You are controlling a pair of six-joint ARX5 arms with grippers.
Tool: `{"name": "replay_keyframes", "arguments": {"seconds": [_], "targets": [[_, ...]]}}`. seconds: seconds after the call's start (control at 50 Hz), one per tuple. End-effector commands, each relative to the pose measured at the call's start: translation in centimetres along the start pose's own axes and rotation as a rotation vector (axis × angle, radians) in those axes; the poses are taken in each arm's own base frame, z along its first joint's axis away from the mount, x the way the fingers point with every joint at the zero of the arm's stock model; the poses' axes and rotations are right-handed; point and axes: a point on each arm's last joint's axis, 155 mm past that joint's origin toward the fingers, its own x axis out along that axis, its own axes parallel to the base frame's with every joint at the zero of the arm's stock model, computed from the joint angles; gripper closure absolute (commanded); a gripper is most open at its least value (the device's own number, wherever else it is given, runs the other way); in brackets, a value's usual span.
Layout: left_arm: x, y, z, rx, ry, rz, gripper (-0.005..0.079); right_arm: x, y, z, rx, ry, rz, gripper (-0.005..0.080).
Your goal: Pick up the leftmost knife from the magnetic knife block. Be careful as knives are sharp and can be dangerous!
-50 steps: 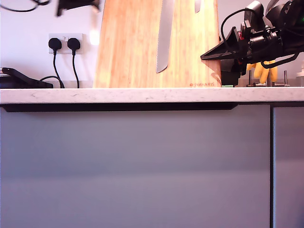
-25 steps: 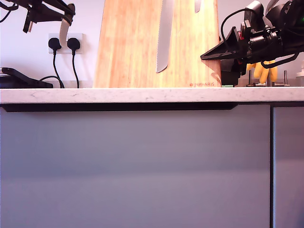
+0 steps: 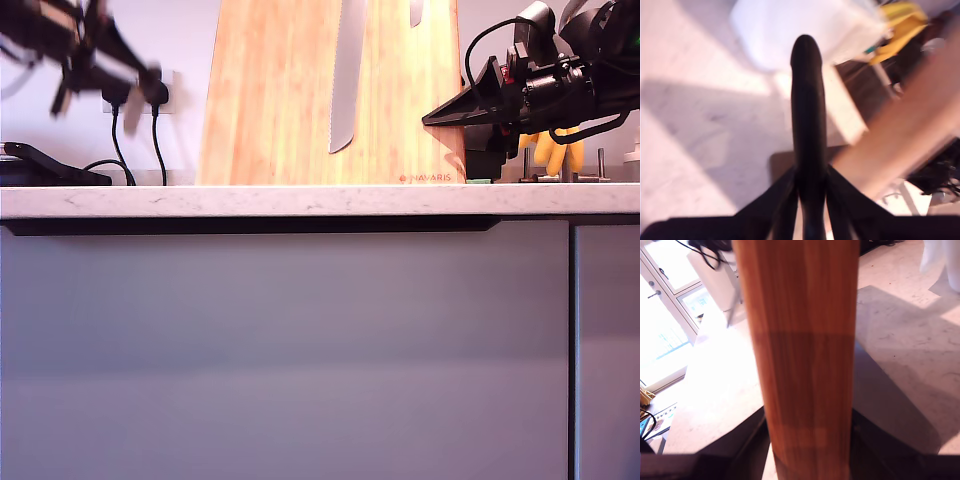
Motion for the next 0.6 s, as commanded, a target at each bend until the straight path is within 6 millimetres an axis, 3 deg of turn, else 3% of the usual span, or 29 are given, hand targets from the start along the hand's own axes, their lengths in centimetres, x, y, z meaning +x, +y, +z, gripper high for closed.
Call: {"name": "replay_keyframes", "arguments": {"seconds": [0.0, 0.3, 0.58], "targets": [[0.4, 2.0, -0.1, -0.039, 0.007, 0.008, 0.0766, 0.1, -0.2, 0.2, 0.009, 0.005, -0.023, 0.0765], [1.0, 7.3, -1.1, -0.166, 0.026, 0.076, 0.0766, 0.1, -0.2, 0.3, 0.008, 0.005, -0.023, 0.0765], [1.8, 10.5, -2.6, -0.254, 0.062, 0.126, 0.0766, 0.1, -0.2, 0.3, 0.006, 0.004, -0.024, 0.0765]]}}
